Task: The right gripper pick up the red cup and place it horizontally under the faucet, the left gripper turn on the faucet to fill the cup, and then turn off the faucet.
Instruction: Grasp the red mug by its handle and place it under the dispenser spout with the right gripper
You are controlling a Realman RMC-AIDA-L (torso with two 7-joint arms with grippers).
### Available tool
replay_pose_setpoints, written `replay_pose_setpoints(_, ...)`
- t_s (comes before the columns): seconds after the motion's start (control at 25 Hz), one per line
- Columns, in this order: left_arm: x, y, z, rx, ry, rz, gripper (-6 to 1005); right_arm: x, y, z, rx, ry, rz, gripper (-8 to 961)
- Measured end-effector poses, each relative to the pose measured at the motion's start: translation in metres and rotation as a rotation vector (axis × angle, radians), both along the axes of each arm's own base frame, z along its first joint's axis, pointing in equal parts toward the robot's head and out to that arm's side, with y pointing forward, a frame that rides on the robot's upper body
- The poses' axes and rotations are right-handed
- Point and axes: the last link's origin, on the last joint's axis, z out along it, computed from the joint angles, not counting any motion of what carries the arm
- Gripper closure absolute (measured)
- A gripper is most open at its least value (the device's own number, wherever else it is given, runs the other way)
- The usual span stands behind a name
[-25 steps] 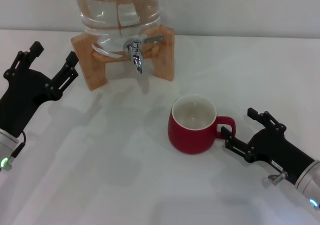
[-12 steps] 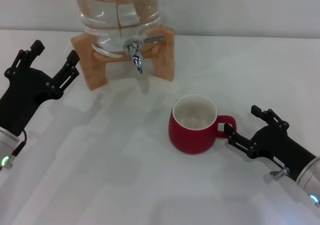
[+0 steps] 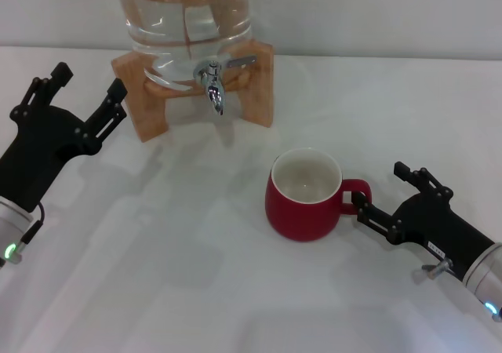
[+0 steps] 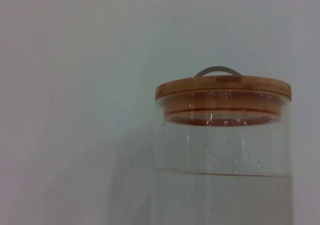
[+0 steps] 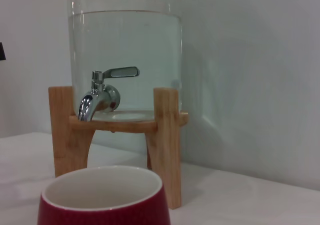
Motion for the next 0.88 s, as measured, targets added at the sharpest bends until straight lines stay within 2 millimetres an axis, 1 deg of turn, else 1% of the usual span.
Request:
replay_pose_setpoints(0.56,0.0005,0.0011,-0.0006,-0.002,0.0,-0.001,138,0.0002,0.0066,0.0057,0.034,0.019,-0.023,112)
replay_pose_setpoints(0.88,-0.0004,0.0012,-0.0015,-0.006,0.001,0.002,138,0.0004,0.0074,0.0051,0.035,0.022,-0.035,117)
